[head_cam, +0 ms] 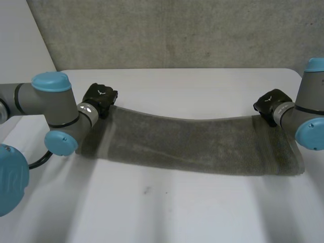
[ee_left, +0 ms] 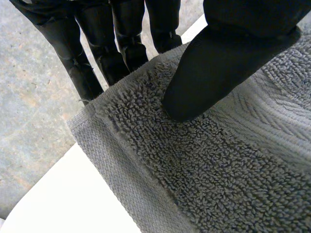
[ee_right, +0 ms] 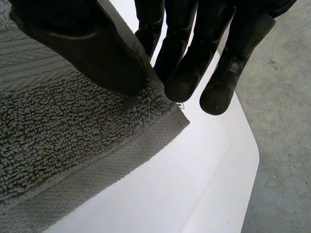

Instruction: Fold the towel.

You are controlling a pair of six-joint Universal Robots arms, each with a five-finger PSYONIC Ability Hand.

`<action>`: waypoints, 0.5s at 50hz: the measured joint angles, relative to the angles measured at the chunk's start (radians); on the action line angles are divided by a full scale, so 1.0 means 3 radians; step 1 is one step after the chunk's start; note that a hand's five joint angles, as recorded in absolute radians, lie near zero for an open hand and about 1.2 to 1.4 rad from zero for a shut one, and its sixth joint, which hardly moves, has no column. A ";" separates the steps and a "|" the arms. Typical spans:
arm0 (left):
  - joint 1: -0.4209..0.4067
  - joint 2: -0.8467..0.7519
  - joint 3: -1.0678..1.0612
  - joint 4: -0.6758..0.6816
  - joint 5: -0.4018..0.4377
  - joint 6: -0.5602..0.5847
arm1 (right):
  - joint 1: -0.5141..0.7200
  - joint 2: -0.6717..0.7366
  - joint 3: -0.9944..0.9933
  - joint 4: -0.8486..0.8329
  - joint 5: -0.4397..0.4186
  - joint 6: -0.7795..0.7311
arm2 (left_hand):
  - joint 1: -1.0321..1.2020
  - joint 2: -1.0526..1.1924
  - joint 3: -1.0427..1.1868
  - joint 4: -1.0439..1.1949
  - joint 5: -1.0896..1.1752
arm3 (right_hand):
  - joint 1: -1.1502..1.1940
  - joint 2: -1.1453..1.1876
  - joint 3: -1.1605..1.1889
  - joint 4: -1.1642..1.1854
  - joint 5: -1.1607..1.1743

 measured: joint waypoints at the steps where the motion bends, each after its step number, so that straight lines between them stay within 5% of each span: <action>1: 0.0001 -0.0032 0.0030 -0.0001 -0.0001 0.0002 | 0.0000 0.0025 -0.0016 0.0000 0.0017 -0.0005 | 0.0000 0.0000 0.0000 0.0000 0.0000 | -0.0033 -0.0022 -0.0040 -0.0045 -0.0059; 3: 0.0002 -0.0070 0.0061 -0.0002 0.0001 0.0004 | 0.0001 0.0060 -0.0037 0.0000 0.0047 -0.0012 | 0.0000 0.0000 0.0000 -0.0001 0.0000 | -0.0231 -0.0191 -0.0240 -0.0257 -0.0321; 7: -0.0002 -0.0118 0.0094 -0.0001 0.0010 0.0008 | 0.0005 0.0116 -0.0079 0.0002 0.0125 -0.0018 | -0.0146 -0.0117 -0.0114 -0.0119 -0.0096 | -0.2441 -0.2402 -0.2362 -0.2360 -0.2530; 9: -0.0018 -0.0114 0.0097 0.0004 0.0005 0.0009 | 0.0008 0.0116 -0.0097 -0.0009 0.0178 -0.0005 | -0.1286 -0.1361 -0.1336 -0.1365 -0.1318 | -0.3387 -0.3349 -0.3395 -0.3385 -0.3592; 14: -0.0054 -0.0033 0.0092 0.0010 -0.0012 0.0000 | 0.0019 -0.0028 -0.0083 -0.0164 0.0234 0.0129 | -0.3278 -0.3315 -0.3314 -0.3307 -0.3226 | -0.3673 -0.3560 -0.3644 -0.3605 -0.3751; 25: -0.0053 0.0504 -0.0327 -0.0037 -0.0088 -0.0040 | -0.0006 -0.0826 0.0564 -0.0739 -0.0027 0.0725 | -0.3434 -0.3501 -0.3496 -0.3498 -0.3362 | -0.3687 -0.3560 -0.3644 -0.3605 -0.3751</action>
